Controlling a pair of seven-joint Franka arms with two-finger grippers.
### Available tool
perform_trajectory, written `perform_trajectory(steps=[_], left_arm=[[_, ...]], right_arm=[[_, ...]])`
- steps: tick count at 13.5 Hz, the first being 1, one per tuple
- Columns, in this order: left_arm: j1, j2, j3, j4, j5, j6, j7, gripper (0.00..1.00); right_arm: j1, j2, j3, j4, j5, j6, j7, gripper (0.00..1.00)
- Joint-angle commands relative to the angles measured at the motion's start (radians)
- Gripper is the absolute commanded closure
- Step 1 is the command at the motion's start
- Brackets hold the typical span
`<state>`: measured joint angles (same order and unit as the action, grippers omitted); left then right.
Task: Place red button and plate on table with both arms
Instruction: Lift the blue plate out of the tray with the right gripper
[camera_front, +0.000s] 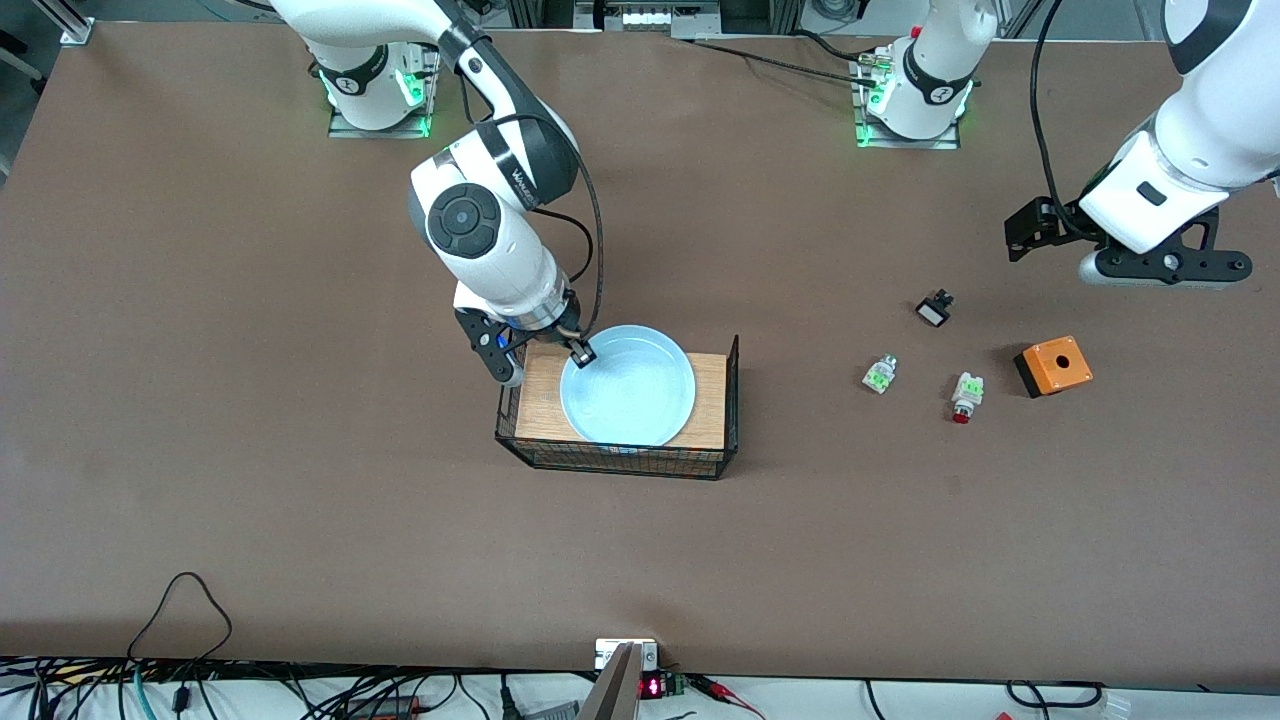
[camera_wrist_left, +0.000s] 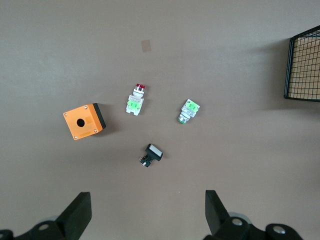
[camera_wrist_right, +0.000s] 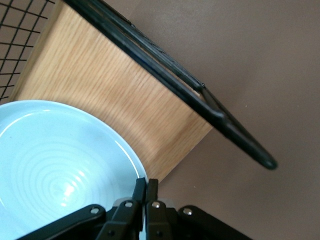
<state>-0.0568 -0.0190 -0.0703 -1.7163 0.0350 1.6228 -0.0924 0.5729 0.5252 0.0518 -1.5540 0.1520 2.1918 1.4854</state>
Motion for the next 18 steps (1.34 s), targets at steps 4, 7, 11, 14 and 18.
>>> perform_trajectory(steps=[4, 7, 11, 14, 18], left_arm=[[-0.008, 0.013, 0.007, 0.035, -0.015, -0.027, 0.01, 0.0], [-0.008, 0.013, 0.007, 0.035, -0.017, -0.031, 0.008, 0.0], [-0.011, 0.013, 0.007, 0.035, -0.018, -0.031, 0.008, 0.0], [-0.011, 0.013, 0.007, 0.035, -0.018, -0.037, 0.01, 0.0], [-0.009, 0.013, 0.007, 0.037, -0.018, -0.035, 0.01, 0.0]], right_arm=[[0.001, -0.057, -0.009, 0.005, 0.008, -0.041, -0.005, 1.0], [0.008, -0.114, -0.006, 0.006, 0.008, -0.127, -0.005, 1.0], [0.004, -0.235, -0.007, 0.012, 0.011, -0.268, -0.01, 1.0], [-0.01, -0.267, -0.023, 0.087, 0.017, -0.348, -0.045, 1.0], [-0.192, -0.266, -0.03, 0.184, 0.1, -0.466, -0.288, 1.0]])
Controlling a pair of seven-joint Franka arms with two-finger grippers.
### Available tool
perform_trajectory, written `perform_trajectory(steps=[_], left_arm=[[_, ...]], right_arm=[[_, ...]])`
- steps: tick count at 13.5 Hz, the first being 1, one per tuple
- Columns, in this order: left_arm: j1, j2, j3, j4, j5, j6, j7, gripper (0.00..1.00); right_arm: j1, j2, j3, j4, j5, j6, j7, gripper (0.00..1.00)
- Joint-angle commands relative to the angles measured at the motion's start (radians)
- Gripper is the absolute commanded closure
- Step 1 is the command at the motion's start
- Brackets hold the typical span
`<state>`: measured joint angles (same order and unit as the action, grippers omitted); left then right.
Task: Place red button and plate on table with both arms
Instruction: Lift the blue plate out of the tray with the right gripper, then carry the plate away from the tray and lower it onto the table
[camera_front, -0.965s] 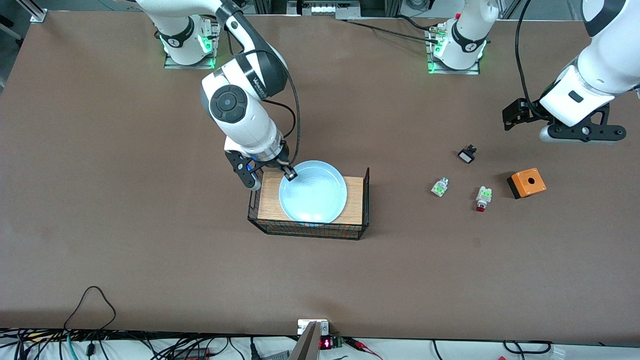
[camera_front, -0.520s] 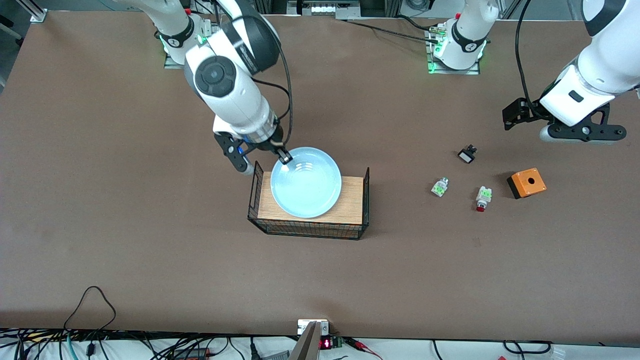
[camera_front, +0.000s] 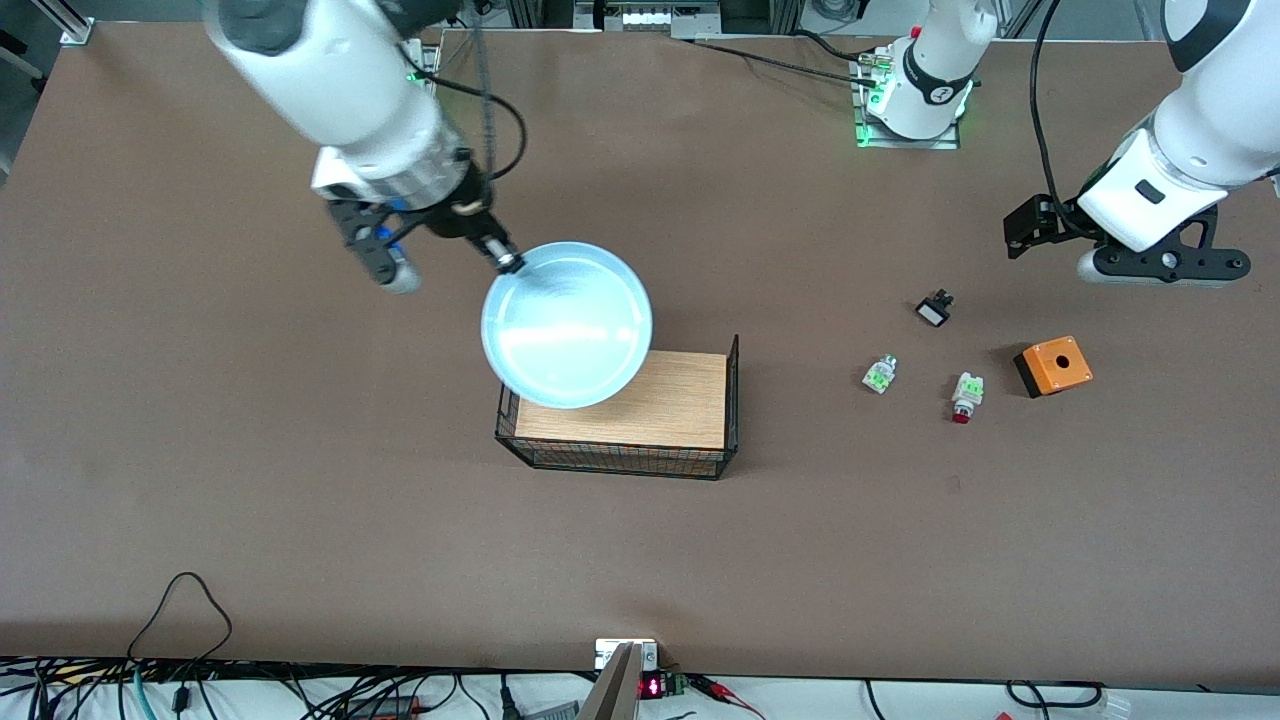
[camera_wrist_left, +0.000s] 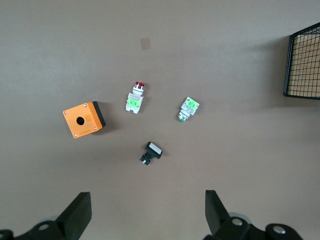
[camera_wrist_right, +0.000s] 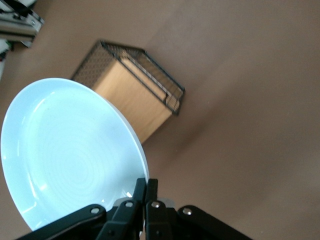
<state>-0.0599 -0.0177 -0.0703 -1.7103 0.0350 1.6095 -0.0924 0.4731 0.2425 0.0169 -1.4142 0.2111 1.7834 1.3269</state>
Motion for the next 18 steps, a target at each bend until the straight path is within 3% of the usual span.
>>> perform_trajectory(steps=[1, 7, 12, 14, 18], left_arm=[[-0.008, 0.012, 0.007, 0.032, -0.018, -0.022, 0.01, 0.0], [-0.005, 0.01, 0.007, 0.032, -0.018, -0.048, 0.011, 0.0], [-0.003, 0.012, 0.009, 0.035, -0.02, -0.049, 0.01, 0.0], [-0.008, 0.012, 0.009, 0.035, -0.02, -0.049, 0.01, 0.0], [-0.006, 0.012, 0.007, 0.035, -0.02, -0.049, 0.01, 0.0]], right_arm=[[-0.14, 0.017, 0.005, 0.046, 0.042, -0.091, -0.218, 1.0], [-0.414, 0.018, 0.003, 0.044, 0.024, -0.288, -0.817, 1.0], [-0.516, 0.014, 0.002, -0.109, -0.139, -0.268, -1.178, 1.0], [-0.528, -0.006, 0.0, -0.234, -0.189, -0.14, -1.267, 1.0], [-0.567, -0.014, 0.002, -0.481, -0.196, 0.181, -1.434, 1.0]])
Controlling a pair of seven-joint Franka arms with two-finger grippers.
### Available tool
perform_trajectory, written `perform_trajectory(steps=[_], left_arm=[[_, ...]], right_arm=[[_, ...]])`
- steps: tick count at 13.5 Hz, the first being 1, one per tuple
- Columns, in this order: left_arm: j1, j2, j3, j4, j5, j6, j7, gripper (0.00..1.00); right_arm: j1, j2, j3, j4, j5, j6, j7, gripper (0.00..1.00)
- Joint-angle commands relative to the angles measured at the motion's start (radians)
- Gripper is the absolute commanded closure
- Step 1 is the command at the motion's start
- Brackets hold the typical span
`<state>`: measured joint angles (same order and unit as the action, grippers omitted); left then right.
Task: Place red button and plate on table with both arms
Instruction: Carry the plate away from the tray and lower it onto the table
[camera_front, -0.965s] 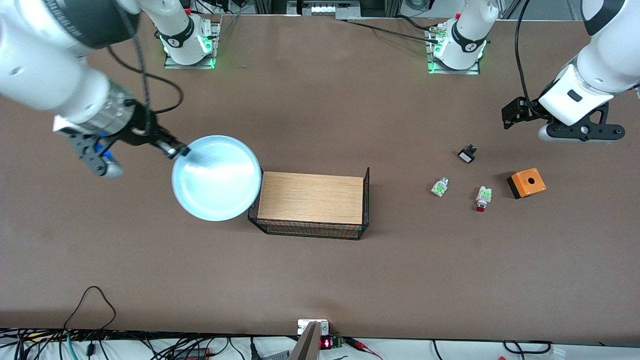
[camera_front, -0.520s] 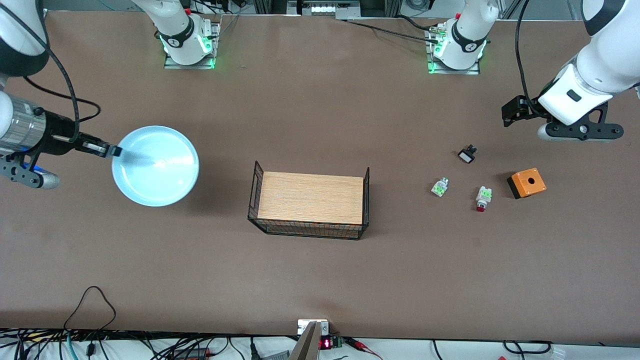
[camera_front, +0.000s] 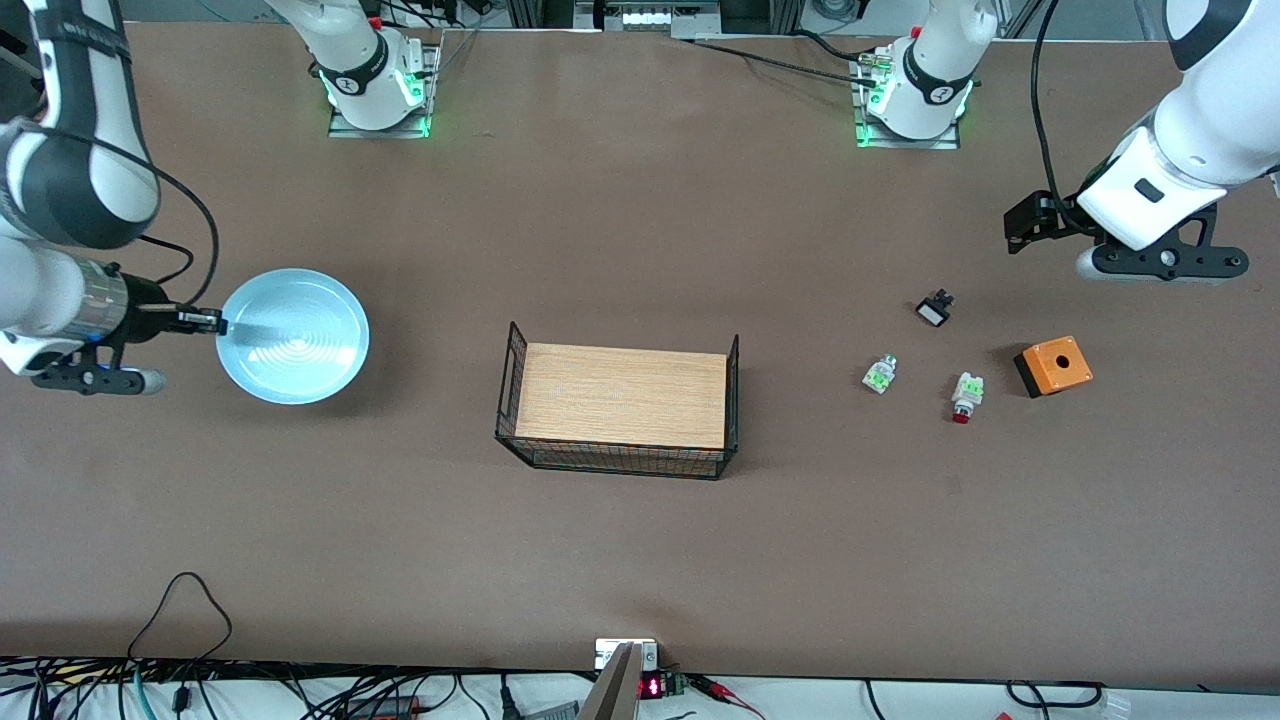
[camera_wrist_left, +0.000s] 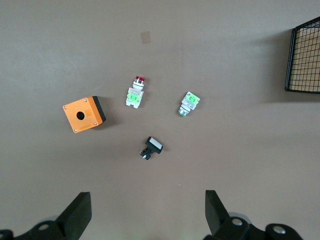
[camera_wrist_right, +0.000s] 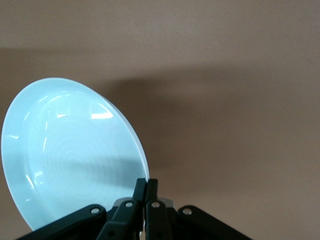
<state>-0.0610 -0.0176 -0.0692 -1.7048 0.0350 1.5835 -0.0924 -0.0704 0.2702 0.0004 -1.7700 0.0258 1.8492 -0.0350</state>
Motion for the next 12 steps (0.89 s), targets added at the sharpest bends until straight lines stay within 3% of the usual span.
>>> perform_trajectory(steps=[1, 7, 9, 10, 11, 12], left_arm=[[-0.003, 0.011, 0.006, 0.028, -0.02, -0.028, 0.01, 0.0], [-0.003, 0.011, 0.009, 0.03, -0.02, -0.027, 0.01, 0.0], [-0.006, 0.013, 0.008, 0.031, -0.02, -0.022, 0.01, 0.0], [-0.006, 0.013, 0.006, 0.031, -0.02, -0.02, 0.01, 0.0], [-0.005, 0.013, 0.006, 0.031, -0.021, -0.022, 0.01, 0.0], [-0.008, 0.013, 0.006, 0.031, -0.021, -0.022, 0.01, 0.0]], right_arm=[[-0.025, -0.036, 0.018, -0.172, -0.012, 0.192, -0.107, 1.0], [-0.065, -0.013, 0.018, -0.408, -0.006, 0.525, -0.238, 1.0], [-0.075, 0.0, 0.02, -0.428, -0.004, 0.547, -0.243, 0.99], [-0.075, 0.003, 0.02, -0.43, -0.004, 0.55, -0.235, 0.83], [-0.072, -0.002, 0.02, -0.427, 0.006, 0.541, -0.214, 0.03], [-0.071, -0.015, 0.024, -0.419, 0.006, 0.526, -0.179, 0.0]])
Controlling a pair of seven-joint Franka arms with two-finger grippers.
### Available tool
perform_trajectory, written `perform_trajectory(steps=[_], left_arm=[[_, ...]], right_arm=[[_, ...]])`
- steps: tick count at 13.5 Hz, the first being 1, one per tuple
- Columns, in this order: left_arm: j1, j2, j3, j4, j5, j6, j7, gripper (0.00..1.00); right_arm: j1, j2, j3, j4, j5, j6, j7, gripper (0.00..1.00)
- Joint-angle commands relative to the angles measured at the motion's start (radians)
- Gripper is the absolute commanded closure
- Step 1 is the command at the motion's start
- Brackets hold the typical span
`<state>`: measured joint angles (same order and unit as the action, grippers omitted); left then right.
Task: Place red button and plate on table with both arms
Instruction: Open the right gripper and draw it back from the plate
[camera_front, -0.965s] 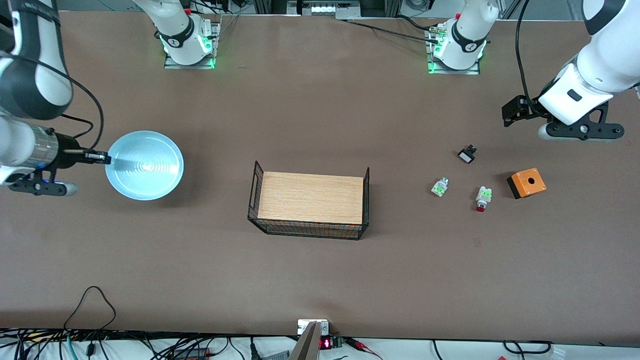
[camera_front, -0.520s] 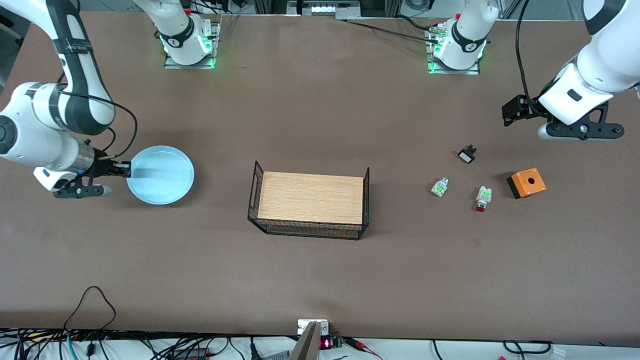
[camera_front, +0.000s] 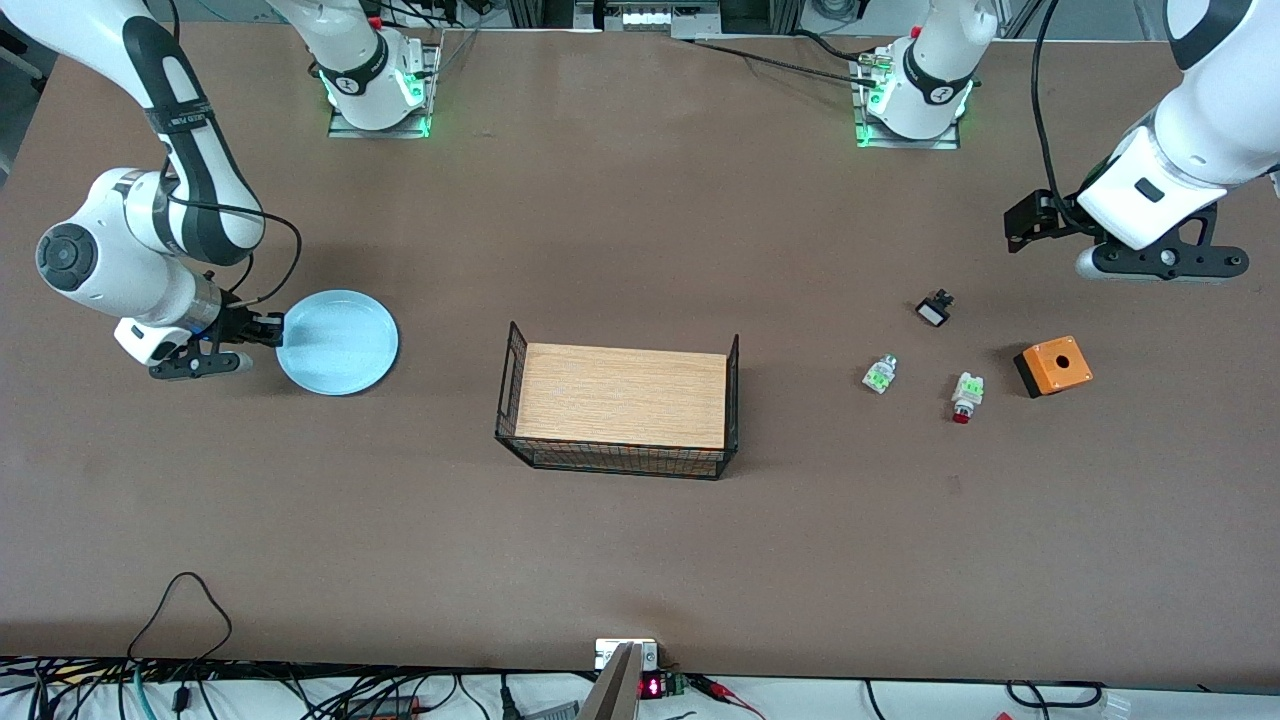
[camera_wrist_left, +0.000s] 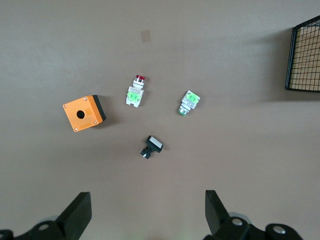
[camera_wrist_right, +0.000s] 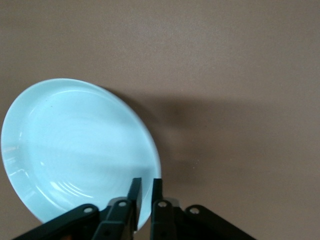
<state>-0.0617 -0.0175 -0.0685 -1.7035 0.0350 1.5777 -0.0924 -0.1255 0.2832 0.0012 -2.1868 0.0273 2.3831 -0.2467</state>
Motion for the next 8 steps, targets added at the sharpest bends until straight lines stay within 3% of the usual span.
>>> perform_trajectory(steps=[1, 5, 8], left_arm=[[-0.009, 0.013, 0.006, 0.03, -0.02, -0.016, 0.01, 0.0], [-0.01, 0.013, 0.006, 0.03, -0.02, -0.022, 0.01, 0.0], [-0.01, 0.013, 0.006, 0.03, -0.02, -0.022, 0.01, 0.0]], right_arm=[[-0.013, -0.05, 0.029, 0.021, 0.003, -0.065, 0.067, 0.0], [0.042, -0.101, 0.029, 0.233, 0.003, -0.368, 0.182, 0.0], [0.079, -0.101, 0.029, 0.395, 0.005, -0.508, 0.254, 0.0]])
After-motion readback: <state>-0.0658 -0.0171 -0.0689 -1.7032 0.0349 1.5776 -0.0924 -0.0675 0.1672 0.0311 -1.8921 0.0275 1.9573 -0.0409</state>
